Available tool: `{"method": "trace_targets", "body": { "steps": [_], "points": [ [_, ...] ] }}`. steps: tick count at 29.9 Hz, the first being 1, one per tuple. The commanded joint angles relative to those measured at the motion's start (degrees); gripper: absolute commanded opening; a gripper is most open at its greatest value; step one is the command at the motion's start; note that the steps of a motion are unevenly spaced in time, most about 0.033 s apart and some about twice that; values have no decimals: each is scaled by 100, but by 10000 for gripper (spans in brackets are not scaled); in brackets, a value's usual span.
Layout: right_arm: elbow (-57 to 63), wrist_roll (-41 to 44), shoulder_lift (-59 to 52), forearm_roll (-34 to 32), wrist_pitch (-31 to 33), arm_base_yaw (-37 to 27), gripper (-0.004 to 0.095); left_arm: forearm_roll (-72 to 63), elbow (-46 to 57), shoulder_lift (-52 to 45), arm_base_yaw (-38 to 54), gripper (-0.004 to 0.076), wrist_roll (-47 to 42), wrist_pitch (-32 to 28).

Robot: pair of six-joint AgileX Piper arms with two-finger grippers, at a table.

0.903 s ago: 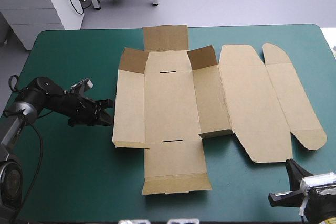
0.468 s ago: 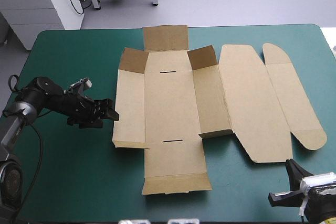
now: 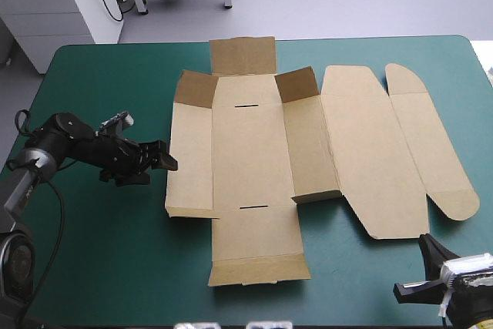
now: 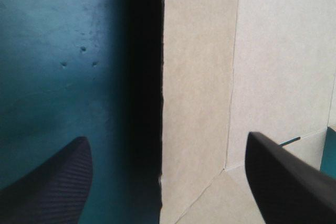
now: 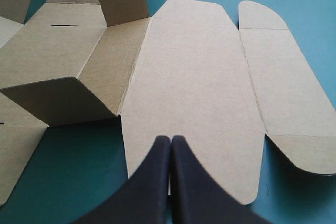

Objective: Fold the box

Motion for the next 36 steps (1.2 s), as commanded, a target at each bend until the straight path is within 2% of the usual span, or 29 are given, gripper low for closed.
{"method": "trace_targets", "body": {
  "steps": [1,17,19,22,24,27,36],
  "points": [
    [-142,-4,-132,13,-426,13,-20,-385,-160,5,-194,566,-43,-21],
    [-142,-4,-132,13,-426,13,-20,-1330,-160,800,-842,554,152,-211],
    [-142,-4,-132,13,-426,13,-20,-1330,-160,800,-842,510,162,-200],
    [-142,-4,-132,13,-426,13,-20,-1330,-160,800,-842,386,162,-112],
    [-142,-4,-132,13,-426,13,-20,-1330,-160,800,-842,260,81,26],
    [-142,-4,-132,13,-426,13,-20,-1390,-160,800,-842,12,45,241],
    [-142,-4,-132,13,-426,13,-20,-1392,-160,800,-842,-8,124,682]
  ]
}}
